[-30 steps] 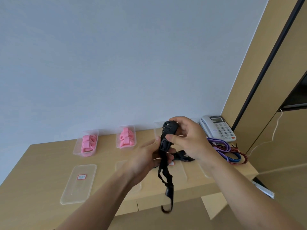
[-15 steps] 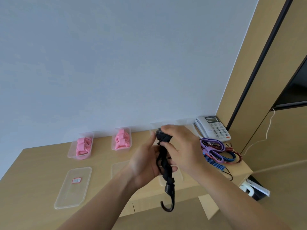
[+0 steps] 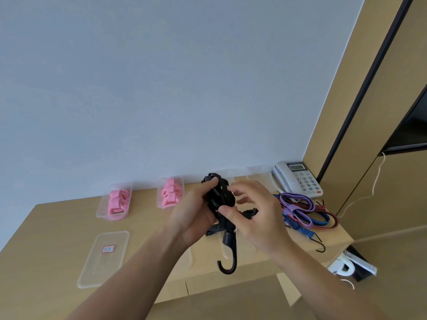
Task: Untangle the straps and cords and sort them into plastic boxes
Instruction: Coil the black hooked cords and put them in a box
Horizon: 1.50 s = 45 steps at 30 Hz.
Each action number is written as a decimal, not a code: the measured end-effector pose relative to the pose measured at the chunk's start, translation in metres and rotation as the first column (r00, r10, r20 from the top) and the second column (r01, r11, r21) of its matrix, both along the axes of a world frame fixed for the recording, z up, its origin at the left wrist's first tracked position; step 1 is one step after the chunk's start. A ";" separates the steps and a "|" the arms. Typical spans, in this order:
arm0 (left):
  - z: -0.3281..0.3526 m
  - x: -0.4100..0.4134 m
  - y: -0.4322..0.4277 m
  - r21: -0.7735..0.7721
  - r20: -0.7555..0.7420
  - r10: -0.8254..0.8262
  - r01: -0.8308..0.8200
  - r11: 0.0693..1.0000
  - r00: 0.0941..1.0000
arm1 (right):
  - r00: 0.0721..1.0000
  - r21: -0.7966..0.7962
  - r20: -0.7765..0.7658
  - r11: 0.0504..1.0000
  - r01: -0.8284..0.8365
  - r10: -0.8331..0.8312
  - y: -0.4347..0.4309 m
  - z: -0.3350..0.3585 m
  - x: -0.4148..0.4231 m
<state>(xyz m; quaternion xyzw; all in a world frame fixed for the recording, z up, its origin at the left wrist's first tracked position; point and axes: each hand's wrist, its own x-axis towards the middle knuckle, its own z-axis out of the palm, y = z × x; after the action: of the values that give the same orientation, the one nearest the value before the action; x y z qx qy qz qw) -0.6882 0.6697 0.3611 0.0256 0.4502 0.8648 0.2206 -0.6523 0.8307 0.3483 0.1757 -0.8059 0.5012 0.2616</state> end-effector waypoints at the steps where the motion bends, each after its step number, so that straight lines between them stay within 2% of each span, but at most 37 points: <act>1: 0.000 -0.001 -0.001 0.016 -0.009 0.050 -0.050 0.999 0.999 | 0.990 0.000 0.144 1.000 -0.001 0.001 -0.001 -0.003 0.001; 3: -0.002 -0.003 -0.003 0.020 -0.018 0.158 -0.158 0.987 0.987 | 0.904 0.054 0.428 0.998 -0.042 0.015 -0.004 -0.011 0.001; 5: -0.006 -0.004 -0.007 -0.040 -0.062 0.229 -0.232 0.972 0.971 | 0.841 0.082 0.541 0.992 -0.092 0.033 -0.006 -0.021 0.000; 10: -0.014 0.000 -0.016 -0.219 -0.185 0.294 -0.331 0.918 0.938 | 0.781 -0.049 0.617 0.995 -0.085 0.098 -0.003 -0.019 0.000; 13: -0.016 0.005 -0.018 -0.350 -0.245 0.314 -0.386 0.854 0.917 | 0.785 -0.189 0.609 0.982 0.006 0.112 -0.003 -0.012 -0.002; 17: -0.033 0.014 -0.021 -0.504 -0.402 0.255 -0.445 0.741 0.879 | 0.824 -0.409 0.557 0.898 0.161 0.106 -0.008 -0.009 -0.003; 21: -0.053 0.026 -0.018 -0.587 -0.396 0.092 -0.329 0.739 0.914 | 0.814 -0.532 0.547 0.832 0.156 0.196 -0.022 -0.011 -0.002; 24: -0.057 0.030 -0.020 -0.527 -0.280 0.051 -0.197 0.827 0.959 | 0.817 -0.451 0.548 0.886 0.109 0.178 -0.028 -0.018 -0.002; 28: -0.060 0.024 -0.024 -0.348 -0.061 0.014 -0.034 0.937 0.998 | 0.847 -0.292 0.528 0.950 0.107 0.067 -0.026 -0.027 -0.014; 31: -0.063 0.009 -0.024 -0.195 0.058 -0.014 0.025 0.980 0.998 | 0.851 -0.229 0.526 0.964 0.134 0.007 -0.026 -0.032 -0.034; 34: -0.067 -0.010 -0.019 -0.237 0.090 0.008 0.013 0.971 0.996 | 0.854 -0.140 0.517 0.978 0.152 -0.059 -0.028 -0.040 -0.055; 37: -0.075 -0.037 -0.014 -0.272 0.149 0.082 -0.039 0.962 0.985 | 0.883 0.089 0.464 0.995 0.039 -0.076 -0.029 -0.051 -0.079; 41: -0.082 -0.083 -0.011 -0.244 0.256 0.126 -0.062 0.968 0.959 | 0.790 0.280 0.613 0.928 -0.245 0.023 -0.019 -0.065 -0.118; 45: -0.098 -0.128 0.000 -0.335 0.310 0.089 0.021 0.942 0.947 | 0.779 0.394 0.623 0.887 -0.241 -0.065 -0.005 -0.086 -0.163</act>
<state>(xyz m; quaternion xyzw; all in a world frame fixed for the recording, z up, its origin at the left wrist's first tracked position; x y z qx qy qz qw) -0.8163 0.6694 0.2633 -0.1607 0.5486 0.7723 0.2770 -0.8154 0.8258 0.2620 0.0955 -0.9308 0.3410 -0.0907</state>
